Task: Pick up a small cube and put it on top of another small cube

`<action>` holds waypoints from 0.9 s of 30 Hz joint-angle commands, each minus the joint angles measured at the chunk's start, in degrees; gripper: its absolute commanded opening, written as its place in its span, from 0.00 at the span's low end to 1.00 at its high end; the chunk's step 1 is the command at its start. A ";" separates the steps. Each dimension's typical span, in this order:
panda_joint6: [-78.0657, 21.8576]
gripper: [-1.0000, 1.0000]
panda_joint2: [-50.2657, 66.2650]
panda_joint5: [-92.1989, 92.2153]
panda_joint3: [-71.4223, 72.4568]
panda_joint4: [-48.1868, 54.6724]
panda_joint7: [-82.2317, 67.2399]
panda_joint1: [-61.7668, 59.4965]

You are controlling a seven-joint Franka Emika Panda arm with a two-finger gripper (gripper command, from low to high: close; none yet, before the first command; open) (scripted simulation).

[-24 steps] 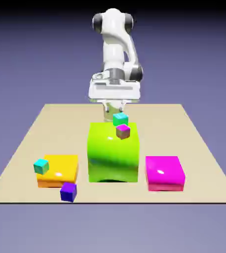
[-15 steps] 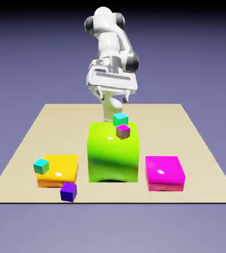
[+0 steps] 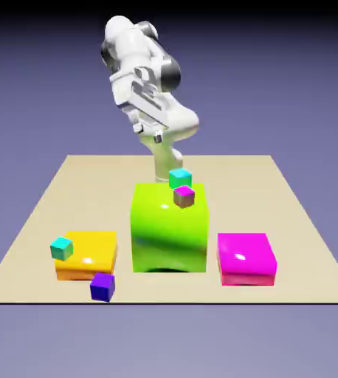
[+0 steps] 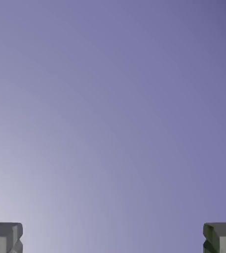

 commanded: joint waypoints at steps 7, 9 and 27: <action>-7.45 0.50 -3.02 -7.01 -13.09 5.70 -17.45 11.57; -9.58 0.50 -3.88 -9.01 -16.83 7.33 -22.43 14.87; -28.73 0.50 -11.63 -27.02 -50.49 21.99 -67.28 44.61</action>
